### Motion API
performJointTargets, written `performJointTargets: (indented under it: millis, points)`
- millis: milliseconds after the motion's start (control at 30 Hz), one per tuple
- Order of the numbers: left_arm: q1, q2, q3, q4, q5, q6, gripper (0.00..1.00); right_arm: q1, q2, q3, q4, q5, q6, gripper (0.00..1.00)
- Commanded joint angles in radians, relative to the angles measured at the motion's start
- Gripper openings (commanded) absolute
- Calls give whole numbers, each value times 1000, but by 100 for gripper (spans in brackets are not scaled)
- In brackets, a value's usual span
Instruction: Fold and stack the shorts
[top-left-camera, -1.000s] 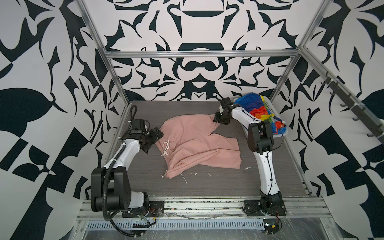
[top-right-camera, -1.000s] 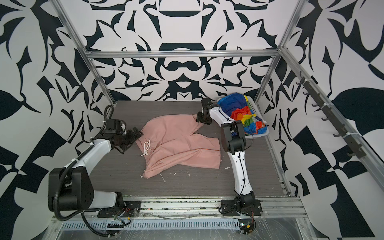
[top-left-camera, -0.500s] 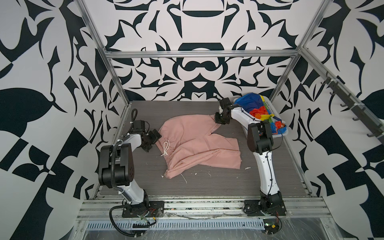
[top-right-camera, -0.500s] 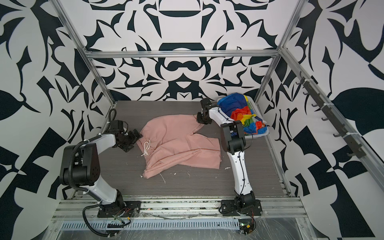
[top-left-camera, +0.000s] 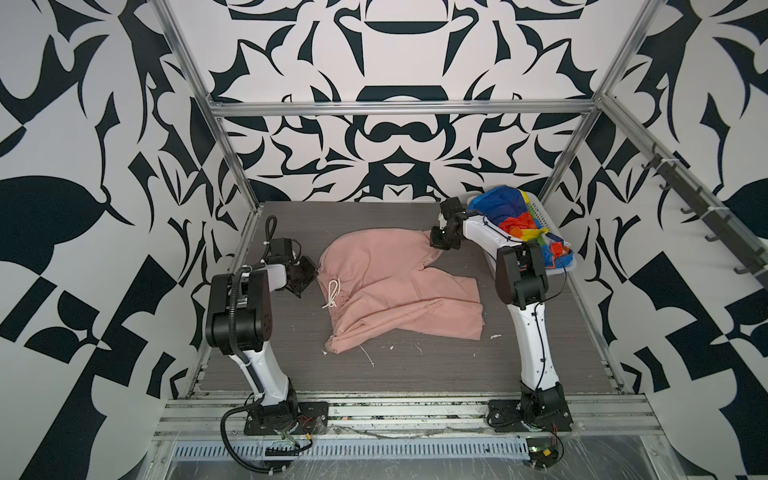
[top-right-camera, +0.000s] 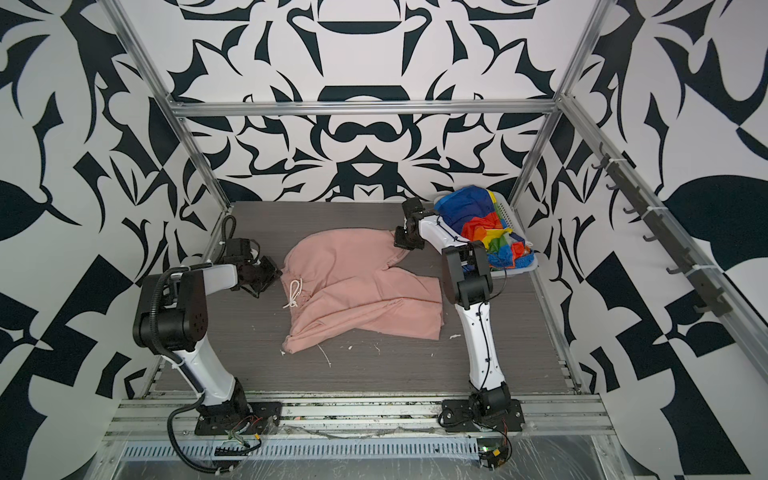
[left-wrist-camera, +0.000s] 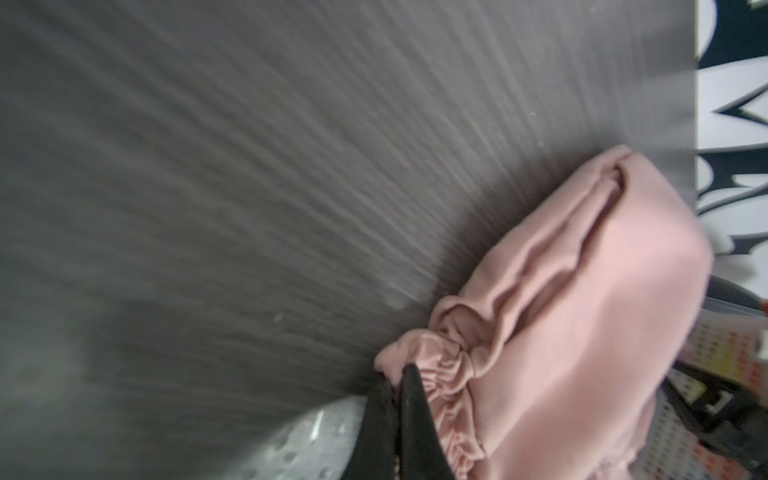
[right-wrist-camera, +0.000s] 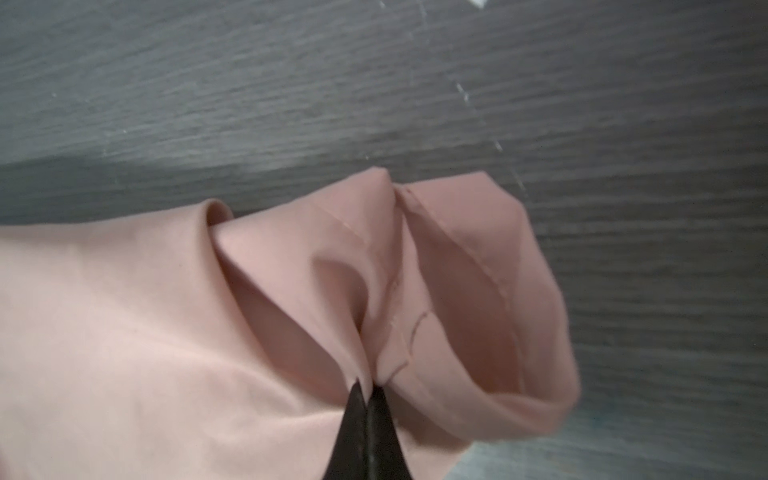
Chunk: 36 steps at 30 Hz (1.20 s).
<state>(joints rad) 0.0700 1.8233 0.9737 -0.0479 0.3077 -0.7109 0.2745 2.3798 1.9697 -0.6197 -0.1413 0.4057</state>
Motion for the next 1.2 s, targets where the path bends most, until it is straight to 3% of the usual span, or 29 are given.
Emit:
performJointTargets:
  millis: [0,133,233,333,400,467,633,700,933,1167]
  points:
    - [-1,-19,66,13,38,-9,0,-17,-129,-50,-17,-12,-24,0]
    - [3,-75,141,-59,14,13,0,-21,-339,-237,-4,24,-59,0]
    - [31,-112,146,-76,-9,18,0,-13,-540,-560,92,43,-3,0]
    - [66,-107,147,-81,-13,16,0,49,-642,-823,161,13,8,0]
    - [76,-79,164,-93,1,22,0,92,-641,-871,99,-3,-29,1]
    - [76,-49,193,-115,23,30,0,101,-672,-885,53,-27,-50,11]
    - [55,-7,237,-146,24,51,0,82,-766,-735,1,23,-65,56]
    - [35,-1,264,-175,5,80,0,64,-709,-626,-21,17,-67,65]
    - [-13,-18,299,-237,-28,149,0,52,-359,-223,-134,-35,-93,69]
    - [-13,-35,305,-261,-51,180,0,47,-250,-203,-126,-145,-76,68]
